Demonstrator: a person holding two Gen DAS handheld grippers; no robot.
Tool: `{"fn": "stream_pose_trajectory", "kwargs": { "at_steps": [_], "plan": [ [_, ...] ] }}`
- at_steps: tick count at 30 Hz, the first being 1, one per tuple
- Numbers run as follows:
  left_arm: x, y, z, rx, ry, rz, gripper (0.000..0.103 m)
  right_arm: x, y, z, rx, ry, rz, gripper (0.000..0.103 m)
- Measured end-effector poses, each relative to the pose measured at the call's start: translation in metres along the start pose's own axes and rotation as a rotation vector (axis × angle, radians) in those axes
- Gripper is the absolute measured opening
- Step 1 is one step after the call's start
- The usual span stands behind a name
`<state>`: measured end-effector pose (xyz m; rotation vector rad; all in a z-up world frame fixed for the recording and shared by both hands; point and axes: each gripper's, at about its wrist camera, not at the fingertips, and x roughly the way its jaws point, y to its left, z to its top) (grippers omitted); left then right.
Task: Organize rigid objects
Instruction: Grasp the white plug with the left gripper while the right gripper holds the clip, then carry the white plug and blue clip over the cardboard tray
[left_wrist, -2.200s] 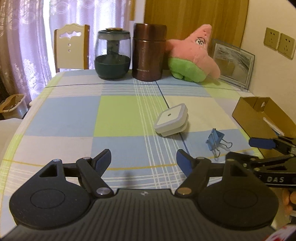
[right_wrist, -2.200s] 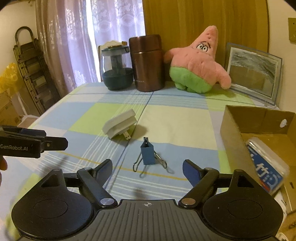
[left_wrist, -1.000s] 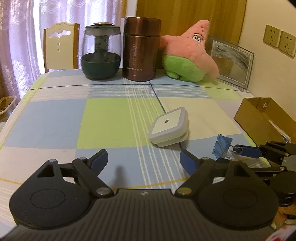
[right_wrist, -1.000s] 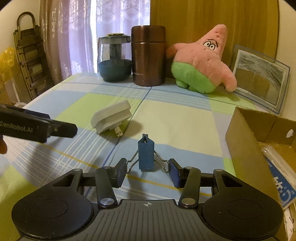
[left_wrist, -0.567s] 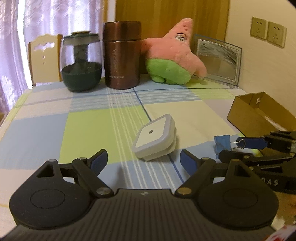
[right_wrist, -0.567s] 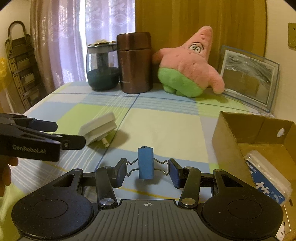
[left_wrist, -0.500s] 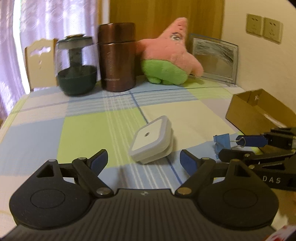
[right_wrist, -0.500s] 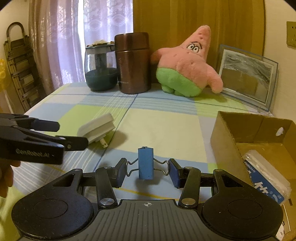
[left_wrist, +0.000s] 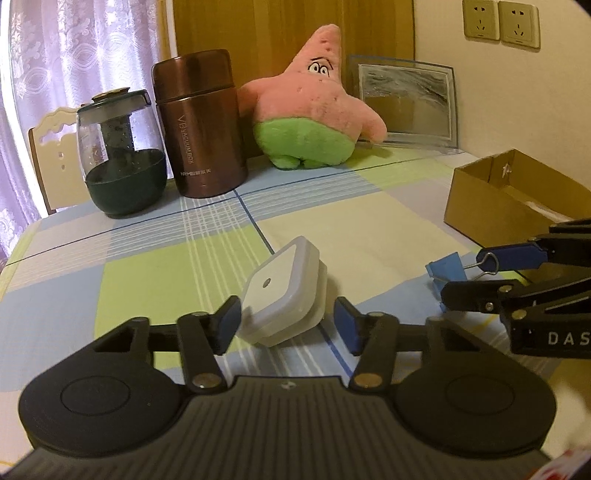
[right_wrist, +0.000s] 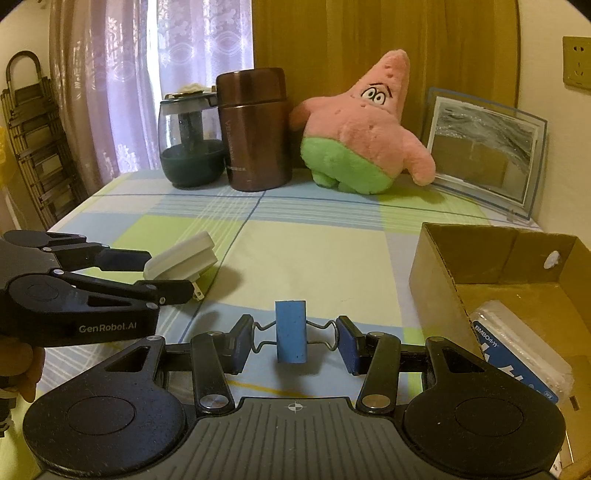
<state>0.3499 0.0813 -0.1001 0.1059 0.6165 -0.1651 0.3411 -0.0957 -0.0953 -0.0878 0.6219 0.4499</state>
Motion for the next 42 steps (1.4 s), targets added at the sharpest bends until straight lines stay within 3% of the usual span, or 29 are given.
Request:
{"fn": "stream_pose_trajectory", "kwargs": {
  "at_steps": [14, 31, 42],
  "plan": [
    [-0.016, 0.010, 0.004, -0.069, -0.008, 0.010, 0.026, -0.004, 0.000, 0.002, 0.003, -0.004, 0.001, 0.045],
    [-0.050, 0.007, -0.002, -0.171, 0.034, -0.021, 0.024, -0.023, 0.004, 0.007, 0.014, -0.017, 0.011, 0.045],
    [-0.086, -0.011, -0.010, -0.191, 0.056, -0.033, 0.023, -0.061, 0.007, 0.002, 0.030, -0.025, 0.009, 0.045]
  ]
}}
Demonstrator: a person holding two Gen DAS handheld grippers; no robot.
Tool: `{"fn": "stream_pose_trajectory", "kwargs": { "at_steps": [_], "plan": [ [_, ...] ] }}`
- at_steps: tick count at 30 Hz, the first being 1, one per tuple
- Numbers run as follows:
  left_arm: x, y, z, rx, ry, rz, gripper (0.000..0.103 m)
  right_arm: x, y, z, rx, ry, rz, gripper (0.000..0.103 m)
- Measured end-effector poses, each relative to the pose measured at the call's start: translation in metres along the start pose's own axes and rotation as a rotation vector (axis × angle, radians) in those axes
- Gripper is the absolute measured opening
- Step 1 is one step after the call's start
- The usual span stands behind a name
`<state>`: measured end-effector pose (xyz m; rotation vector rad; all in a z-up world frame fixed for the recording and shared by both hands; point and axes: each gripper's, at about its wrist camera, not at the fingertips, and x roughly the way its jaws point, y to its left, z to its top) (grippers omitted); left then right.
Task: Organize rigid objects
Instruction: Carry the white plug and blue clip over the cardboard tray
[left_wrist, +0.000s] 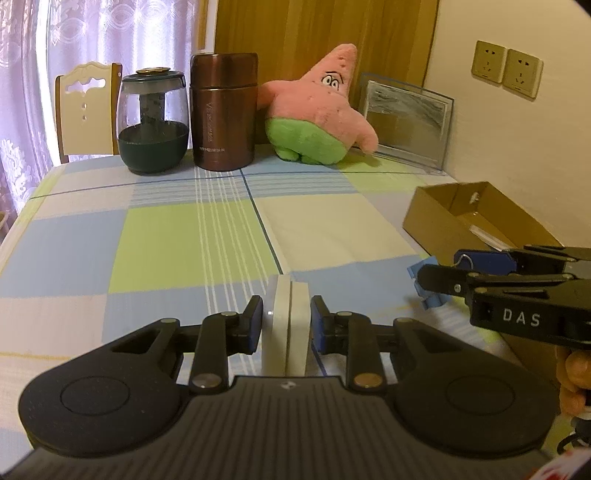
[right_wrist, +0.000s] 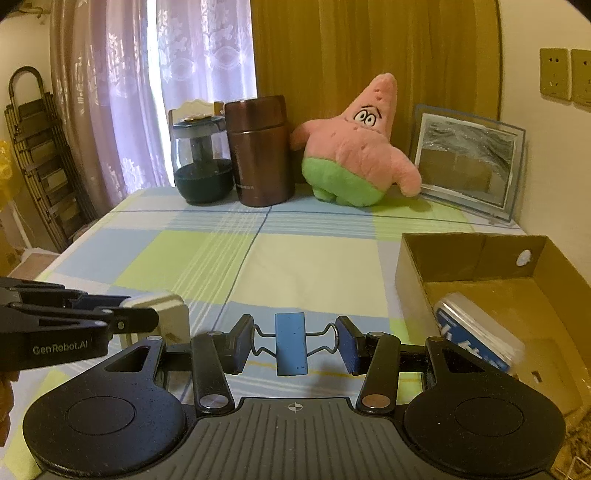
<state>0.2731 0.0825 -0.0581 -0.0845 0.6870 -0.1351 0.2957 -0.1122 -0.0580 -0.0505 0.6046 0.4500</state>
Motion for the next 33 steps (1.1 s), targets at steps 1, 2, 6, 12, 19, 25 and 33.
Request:
{"fn": "stream_pose_trajectory", "kwargs": {
  "at_steps": [1, 2, 6, 12, 19, 25, 33],
  "plan": [
    [-0.003, -0.001, -0.001, -0.003, 0.001, -0.002, 0.023, -0.004, 0.001, -0.001, -0.001, 0.000, -0.001, 0.045],
    [-0.007, -0.003, -0.003, -0.007, 0.005, -0.003, 0.023, -0.007, 0.001, -0.001, -0.002, -0.001, -0.002, 0.045],
    [-0.020, -0.008, -0.008, -0.020, 0.011, -0.006, 0.023, -0.022, 0.004, -0.005, -0.013, -0.003, -0.009, 0.045],
    [-0.039, -0.015, -0.017, -0.034, 0.021, -0.007, 0.023, -0.045, 0.005, -0.012, -0.010, 0.004, -0.019, 0.045],
    [-0.063, -0.024, -0.023, -0.045, 0.035, -0.001, 0.023, -0.073, 0.006, -0.019, -0.005, 0.007, -0.031, 0.045],
    [-0.084, -0.037, -0.027, -0.058, 0.036, -0.013, 0.023, -0.099, 0.008, -0.020, 0.002, 0.000, -0.037, 0.045],
    [-0.113, -0.053, -0.030, -0.067, 0.032, -0.023, 0.023, -0.131, 0.009, -0.022, 0.008, -0.012, -0.046, 0.045]
  ]
}}
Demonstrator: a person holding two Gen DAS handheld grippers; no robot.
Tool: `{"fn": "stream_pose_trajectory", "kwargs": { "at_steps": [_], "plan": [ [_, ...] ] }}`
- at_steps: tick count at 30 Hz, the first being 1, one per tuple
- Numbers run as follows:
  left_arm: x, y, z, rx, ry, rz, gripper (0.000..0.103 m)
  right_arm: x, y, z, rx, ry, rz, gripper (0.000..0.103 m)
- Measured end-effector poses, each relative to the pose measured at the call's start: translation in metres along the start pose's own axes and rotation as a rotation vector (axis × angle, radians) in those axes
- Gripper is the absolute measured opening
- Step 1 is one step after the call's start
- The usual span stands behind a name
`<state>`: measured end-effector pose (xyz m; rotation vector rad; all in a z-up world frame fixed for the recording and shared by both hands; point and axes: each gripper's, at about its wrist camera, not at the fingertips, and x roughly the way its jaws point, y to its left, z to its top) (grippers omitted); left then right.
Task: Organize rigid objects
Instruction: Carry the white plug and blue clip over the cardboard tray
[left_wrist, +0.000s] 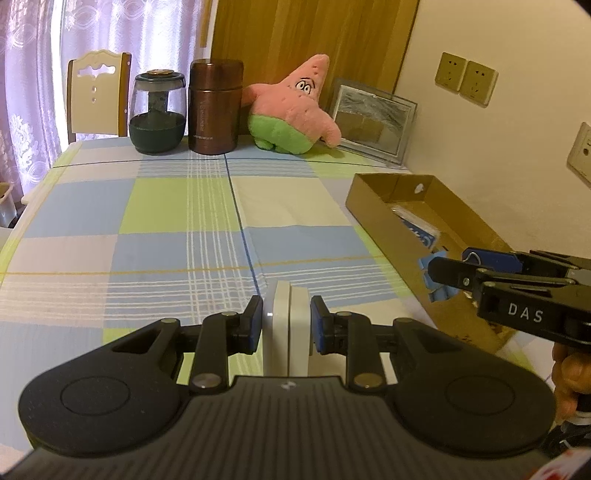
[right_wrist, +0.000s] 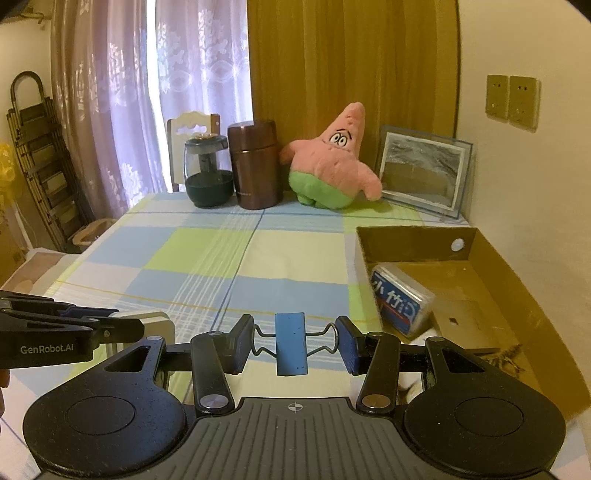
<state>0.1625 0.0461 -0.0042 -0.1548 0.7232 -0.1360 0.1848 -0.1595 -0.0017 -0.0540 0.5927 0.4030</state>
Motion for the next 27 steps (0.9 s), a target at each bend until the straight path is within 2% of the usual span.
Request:
{"fn": "stream_pose_trajectory", "kwargs": {
  "at_steps": [10, 21, 27],
  "plan": [
    [-0.018, -0.043, -0.001, 0.028, 0.002, -0.064, 0.023, -0.042, -0.024, -0.002, 0.054, -0.014, -0.050, 0.045],
    [-0.011, -0.111, 0.012, 0.082, -0.002, -0.179, 0.023, -0.086, -0.090, 0.007, 0.124, -0.031, -0.152, 0.045],
    [0.001, -0.145, 0.026, 0.115, -0.002, -0.221, 0.023, -0.094, -0.127, 0.009, 0.152, -0.022, -0.188, 0.045]
  ]
}}
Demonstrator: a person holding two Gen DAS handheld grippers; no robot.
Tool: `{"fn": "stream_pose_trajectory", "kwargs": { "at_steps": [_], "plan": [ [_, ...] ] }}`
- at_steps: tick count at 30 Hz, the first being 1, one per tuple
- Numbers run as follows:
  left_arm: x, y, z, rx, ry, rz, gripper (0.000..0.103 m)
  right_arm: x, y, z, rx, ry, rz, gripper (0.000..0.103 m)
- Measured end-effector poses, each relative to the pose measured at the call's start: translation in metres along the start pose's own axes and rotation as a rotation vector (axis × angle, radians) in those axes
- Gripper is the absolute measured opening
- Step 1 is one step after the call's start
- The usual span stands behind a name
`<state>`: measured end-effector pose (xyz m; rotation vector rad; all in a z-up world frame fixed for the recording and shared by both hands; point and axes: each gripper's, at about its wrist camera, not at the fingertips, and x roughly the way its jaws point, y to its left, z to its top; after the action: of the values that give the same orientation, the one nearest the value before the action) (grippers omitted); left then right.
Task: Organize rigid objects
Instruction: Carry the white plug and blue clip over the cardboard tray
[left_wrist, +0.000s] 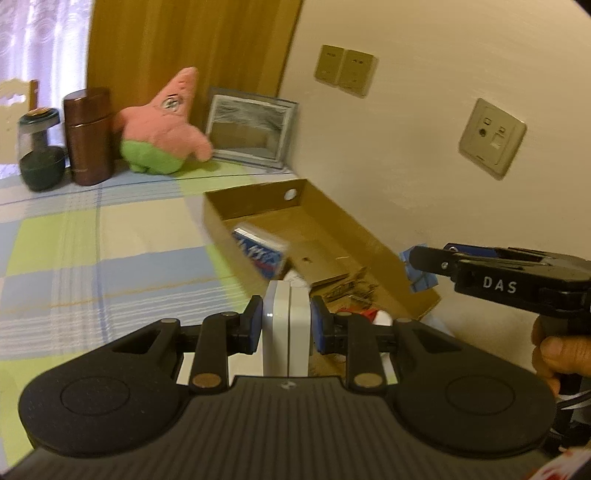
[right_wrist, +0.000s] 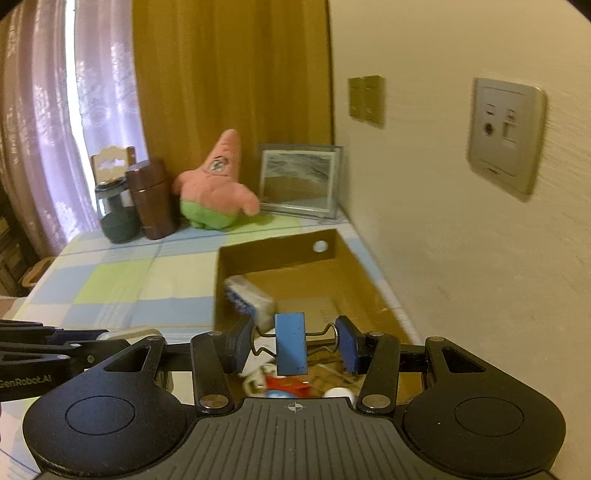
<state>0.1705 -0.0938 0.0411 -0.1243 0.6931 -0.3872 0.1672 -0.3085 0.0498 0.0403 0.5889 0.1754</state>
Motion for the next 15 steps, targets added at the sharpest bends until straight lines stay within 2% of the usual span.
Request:
{"fn": "stream_pose_trajectory", "kwargs": {
  "at_steps": [8, 15],
  "plan": [
    [0.034, -0.018, 0.027, 0.032, 0.006, -0.033, 0.023, 0.018, -0.032, 0.012, 0.017, 0.020, -0.013, 0.045],
    [0.078, -0.018, 0.058, 0.052, 0.008, -0.033, 0.023, 0.054, -0.047, 0.028, 0.016, 0.042, -0.007, 0.045]
  ]
}}
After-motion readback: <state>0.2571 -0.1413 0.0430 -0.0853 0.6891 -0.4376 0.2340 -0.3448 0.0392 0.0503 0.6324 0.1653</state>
